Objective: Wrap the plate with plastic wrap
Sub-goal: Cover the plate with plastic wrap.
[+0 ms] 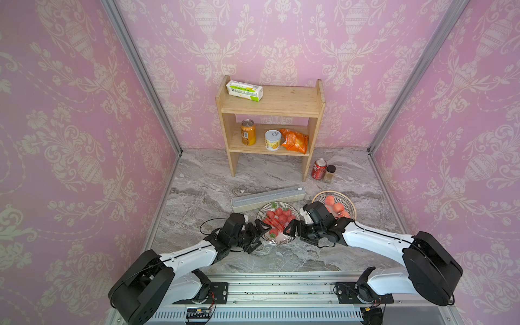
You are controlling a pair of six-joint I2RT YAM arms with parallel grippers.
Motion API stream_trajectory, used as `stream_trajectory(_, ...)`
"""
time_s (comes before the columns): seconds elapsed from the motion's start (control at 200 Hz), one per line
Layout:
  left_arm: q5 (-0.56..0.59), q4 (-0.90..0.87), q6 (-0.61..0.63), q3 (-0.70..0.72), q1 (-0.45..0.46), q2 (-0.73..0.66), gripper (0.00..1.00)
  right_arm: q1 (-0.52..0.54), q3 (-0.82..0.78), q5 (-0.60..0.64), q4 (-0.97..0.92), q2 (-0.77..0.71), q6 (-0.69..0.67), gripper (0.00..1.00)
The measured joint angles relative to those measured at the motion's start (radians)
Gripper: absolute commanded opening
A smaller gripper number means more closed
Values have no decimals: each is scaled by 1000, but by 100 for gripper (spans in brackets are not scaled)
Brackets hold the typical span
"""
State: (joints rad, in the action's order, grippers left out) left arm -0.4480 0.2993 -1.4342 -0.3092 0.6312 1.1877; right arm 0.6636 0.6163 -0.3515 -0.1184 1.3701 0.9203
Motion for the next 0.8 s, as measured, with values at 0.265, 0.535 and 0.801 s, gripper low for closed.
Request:
stream_trajectory(0.265,0,24,8,-5,-23,42,96,-8,29,-2,17,57,-3,100)
stream_trajectory(0.535,-3,60,13,-23,-41,84,97,-18,72,-11,35,86,-4,100)
stream_trajectory(0.801,-11,106,30,-66,-48,150,96,-21,92,-17,21,108,-34,100)
